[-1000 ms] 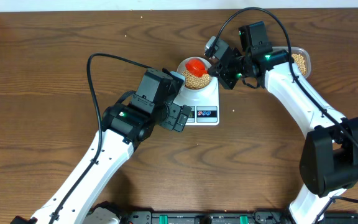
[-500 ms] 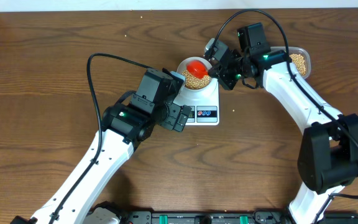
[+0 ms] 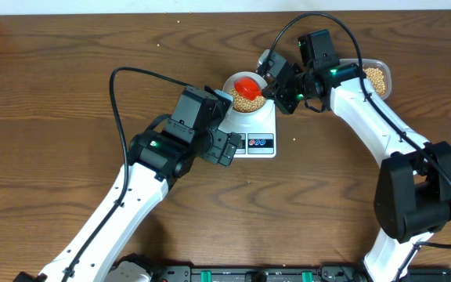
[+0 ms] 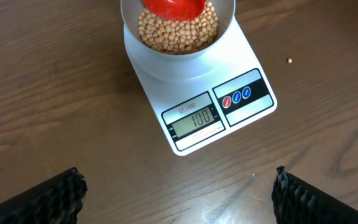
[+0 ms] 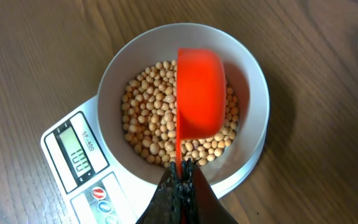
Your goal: Scoop item into bowl and weigh 50g on scale
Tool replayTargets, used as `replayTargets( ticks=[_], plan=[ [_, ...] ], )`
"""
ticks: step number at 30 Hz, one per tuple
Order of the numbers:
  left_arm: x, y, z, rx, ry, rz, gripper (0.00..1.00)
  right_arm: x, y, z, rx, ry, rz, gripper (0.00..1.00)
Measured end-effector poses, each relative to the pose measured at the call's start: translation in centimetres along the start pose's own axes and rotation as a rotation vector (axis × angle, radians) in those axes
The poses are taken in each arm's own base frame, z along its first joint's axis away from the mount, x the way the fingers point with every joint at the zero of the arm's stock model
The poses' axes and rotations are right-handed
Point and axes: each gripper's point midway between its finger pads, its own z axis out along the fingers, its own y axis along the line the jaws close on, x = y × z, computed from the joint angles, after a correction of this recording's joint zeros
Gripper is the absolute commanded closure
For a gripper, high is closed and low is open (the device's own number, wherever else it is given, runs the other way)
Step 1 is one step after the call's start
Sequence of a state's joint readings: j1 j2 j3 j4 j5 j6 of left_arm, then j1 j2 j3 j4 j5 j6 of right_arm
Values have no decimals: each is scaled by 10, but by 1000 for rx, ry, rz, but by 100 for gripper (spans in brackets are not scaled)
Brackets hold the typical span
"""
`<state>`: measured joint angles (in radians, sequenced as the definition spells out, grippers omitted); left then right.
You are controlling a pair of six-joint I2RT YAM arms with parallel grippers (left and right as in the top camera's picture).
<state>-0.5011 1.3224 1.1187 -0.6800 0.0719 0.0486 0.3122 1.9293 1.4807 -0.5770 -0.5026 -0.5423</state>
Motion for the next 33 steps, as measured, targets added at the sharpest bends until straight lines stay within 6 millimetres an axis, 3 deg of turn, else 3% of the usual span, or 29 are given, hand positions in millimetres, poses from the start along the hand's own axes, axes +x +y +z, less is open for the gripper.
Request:
replayTargets(
  ticks=[33],
  plan=[
    [0, 0, 0, 0, 0, 0, 2, -1, 15, 2, -87, -16, 114, 99]
  ],
)
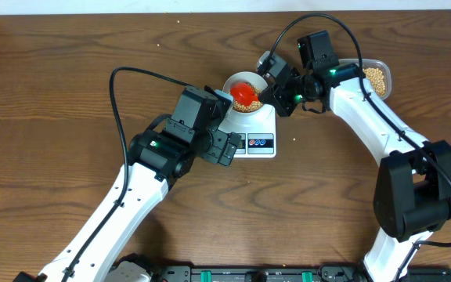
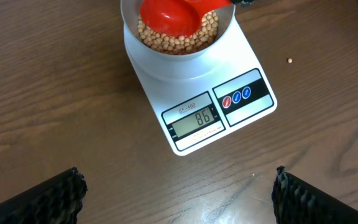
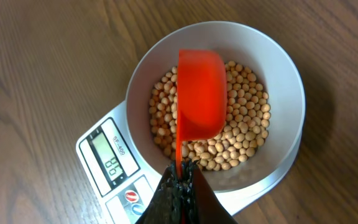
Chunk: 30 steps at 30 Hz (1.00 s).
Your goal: Scoop item into bowl and weigh 50g on scale
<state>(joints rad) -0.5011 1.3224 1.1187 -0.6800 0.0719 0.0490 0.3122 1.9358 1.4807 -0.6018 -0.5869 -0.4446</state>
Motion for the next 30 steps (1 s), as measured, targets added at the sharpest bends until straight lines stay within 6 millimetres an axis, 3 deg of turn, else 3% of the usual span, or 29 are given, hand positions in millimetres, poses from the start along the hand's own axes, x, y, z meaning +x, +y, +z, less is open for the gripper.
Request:
replayTargets(
  ticks=[15, 30],
  plan=[
    [0, 0, 0, 0, 0, 0, 2, -4, 6, -3, -56, -29, 110, 99],
    [0, 0, 0, 0, 0, 0, 2, -6, -7, -19, -101, -93, 174, 99]
  ],
)
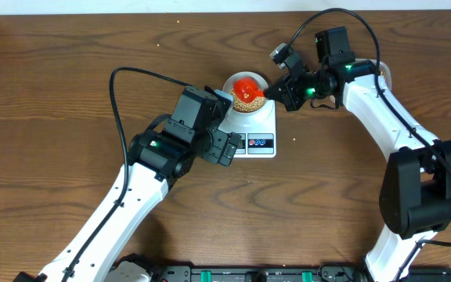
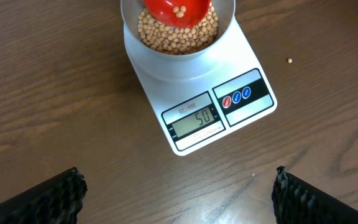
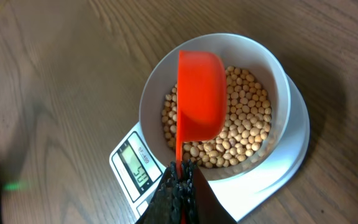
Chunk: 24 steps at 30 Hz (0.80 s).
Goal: Scoop item into bowl and weigh 50g on scale
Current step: 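Hold the scoop over the bowl and tip out excess soybeans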
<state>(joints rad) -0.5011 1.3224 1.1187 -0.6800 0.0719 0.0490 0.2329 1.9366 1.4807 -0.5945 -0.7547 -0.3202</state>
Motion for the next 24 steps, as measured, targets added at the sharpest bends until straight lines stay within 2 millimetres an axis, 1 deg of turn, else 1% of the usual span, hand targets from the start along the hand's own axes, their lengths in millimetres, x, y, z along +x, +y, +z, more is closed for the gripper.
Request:
replayTargets(
  ticks=[24],
  plan=[
    [0, 0, 0, 0, 0, 0, 2, -4, 1, -1, -10, -17, -10, 99]
  ],
)
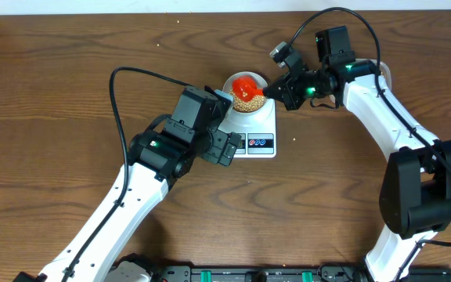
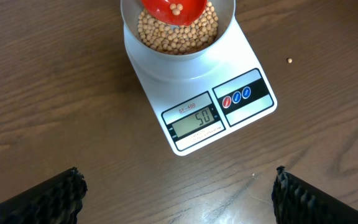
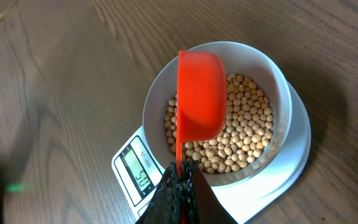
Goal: Scoop item into bowl and weigh 50g on scale
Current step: 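Hold the scoop over the bowl and tip out excess soybeans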
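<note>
A white bowl (image 3: 278,81) of soybeans (image 3: 241,137) sits on the white scale (image 2: 191,118), whose display (image 2: 195,119) reads 50. My right gripper (image 3: 180,177) is shut on the handle of the red scoop (image 3: 200,93), which hangs over the bowl with a few beans in it (image 2: 176,9). My left gripper (image 2: 179,193) is open over bare wood, in front of the scale, holding nothing. In the overhead view the scoop (image 1: 245,84) is over the bowl, at the tips of the right gripper (image 1: 272,90).
A container of soybeans sits at the back right, mostly hidden behind my right arm (image 1: 366,86). One stray bean (image 2: 289,60) lies on the table right of the scale. Cables arch over both arms.
The scoop and my right gripper have barely shifted over the bowl. The display still reads 50. My left gripper has not moved.
The scoop was first down among the beans with the display at 100. Then it sat in the bowl with 86 showing. By the last moment it was lifted above the bowl holding a few beans, display at 50, and so it stands now.
</note>
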Tool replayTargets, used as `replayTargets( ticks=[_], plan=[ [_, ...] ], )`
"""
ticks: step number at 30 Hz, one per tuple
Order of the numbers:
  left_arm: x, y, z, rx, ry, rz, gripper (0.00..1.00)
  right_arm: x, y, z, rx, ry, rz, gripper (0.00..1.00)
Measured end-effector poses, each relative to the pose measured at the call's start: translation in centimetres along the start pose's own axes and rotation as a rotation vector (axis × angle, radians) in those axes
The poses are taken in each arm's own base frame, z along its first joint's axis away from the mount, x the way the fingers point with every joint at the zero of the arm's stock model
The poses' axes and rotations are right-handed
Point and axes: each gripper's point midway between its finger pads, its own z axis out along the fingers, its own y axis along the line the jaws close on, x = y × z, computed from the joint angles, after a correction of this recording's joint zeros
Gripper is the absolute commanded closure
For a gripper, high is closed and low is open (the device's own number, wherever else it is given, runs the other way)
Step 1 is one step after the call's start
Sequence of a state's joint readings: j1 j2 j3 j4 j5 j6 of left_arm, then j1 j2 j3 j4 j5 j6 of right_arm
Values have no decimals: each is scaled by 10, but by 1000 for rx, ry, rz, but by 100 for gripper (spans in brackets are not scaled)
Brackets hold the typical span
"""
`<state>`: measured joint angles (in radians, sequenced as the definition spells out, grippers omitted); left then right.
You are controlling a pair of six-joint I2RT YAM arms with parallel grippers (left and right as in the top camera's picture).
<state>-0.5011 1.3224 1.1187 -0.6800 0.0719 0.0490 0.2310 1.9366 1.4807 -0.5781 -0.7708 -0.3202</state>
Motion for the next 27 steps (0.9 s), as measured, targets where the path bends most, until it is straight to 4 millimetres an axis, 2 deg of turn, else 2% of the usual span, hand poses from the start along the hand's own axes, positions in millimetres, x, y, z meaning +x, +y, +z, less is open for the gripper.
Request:
replayTargets(
  ticks=[22, 27],
  plan=[
    [0, 0, 0, 0, 0, 0, 2, -1, 2, -1, -18, -9, 3, 99],
    [0, 0, 0, 0, 0, 0, 2, -9, 1, -18, -49, -58, 14, 99]
  ],
)
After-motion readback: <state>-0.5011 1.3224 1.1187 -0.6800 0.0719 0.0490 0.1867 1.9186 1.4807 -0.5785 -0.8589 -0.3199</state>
